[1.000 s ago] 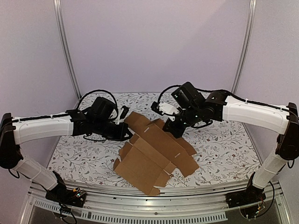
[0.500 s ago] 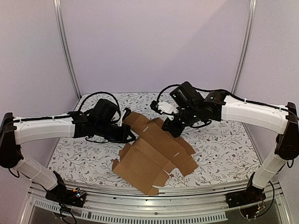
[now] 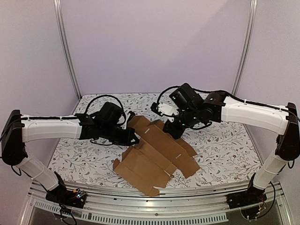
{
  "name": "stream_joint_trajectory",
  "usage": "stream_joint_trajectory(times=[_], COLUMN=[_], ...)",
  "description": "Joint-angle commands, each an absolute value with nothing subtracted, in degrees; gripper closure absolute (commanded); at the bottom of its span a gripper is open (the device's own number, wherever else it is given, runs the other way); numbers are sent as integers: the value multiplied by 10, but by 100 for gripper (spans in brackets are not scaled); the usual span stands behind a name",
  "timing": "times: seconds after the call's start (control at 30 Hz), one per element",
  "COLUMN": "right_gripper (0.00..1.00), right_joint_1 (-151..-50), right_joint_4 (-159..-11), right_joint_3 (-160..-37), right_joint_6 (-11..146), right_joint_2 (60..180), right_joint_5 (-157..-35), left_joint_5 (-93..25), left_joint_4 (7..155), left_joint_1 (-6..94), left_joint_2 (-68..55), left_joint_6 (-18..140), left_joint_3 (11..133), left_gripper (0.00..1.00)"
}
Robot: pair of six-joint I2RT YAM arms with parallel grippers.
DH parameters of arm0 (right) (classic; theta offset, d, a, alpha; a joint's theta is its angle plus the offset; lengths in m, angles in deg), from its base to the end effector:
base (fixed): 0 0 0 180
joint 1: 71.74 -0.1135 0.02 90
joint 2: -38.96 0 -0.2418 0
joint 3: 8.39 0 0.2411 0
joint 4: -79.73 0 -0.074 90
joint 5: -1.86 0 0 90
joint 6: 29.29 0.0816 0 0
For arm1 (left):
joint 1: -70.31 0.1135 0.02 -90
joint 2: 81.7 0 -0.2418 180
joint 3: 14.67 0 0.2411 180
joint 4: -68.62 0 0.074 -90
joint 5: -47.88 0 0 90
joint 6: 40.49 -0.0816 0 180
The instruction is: Fold the paper box
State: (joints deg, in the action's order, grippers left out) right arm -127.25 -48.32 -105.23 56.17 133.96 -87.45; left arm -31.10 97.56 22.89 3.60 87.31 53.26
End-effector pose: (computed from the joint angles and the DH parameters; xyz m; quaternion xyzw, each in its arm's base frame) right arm 0.2170 0.3142 0.2427 -0.4686 0.8149 0.1417 0.3104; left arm 0.2164 -0.2585 0.1711 0.1131 0.9177 -0.3163 0.2123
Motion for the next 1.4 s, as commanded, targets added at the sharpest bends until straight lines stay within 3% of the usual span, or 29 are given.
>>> stream_joint_trajectory(times=[0.0, 0.47, 0.87, 1.1, 1.37], right_gripper=[100, 100, 100, 100, 100], right_joint_1=[-1276, -1276, -1276, -1292, -1303], right_joint_4=[-511, -476, -434, -405, -349], right_joint_3=[-1065, -1069, -1100, -1107, -1133], right_joint_6=[573, 534, 428, 309, 211], right_joint_2=[1345, 1349, 1365, 1366, 1373], right_joint_5=[-867, -826, -802, -801, -815], left_joint_5=[-313, -430, -508, -472, -340], left_joint_4=[982, 1126, 1197, 1152, 1005], left_joint_1=[214, 214, 217, 254, 284], left_joint_2=[55, 7, -139, -186, -175], left_joint_6=[870, 805, 787, 777, 786], left_joint_3=[532, 582, 551, 516, 448], left_gripper=[100, 100, 99, 100, 100])
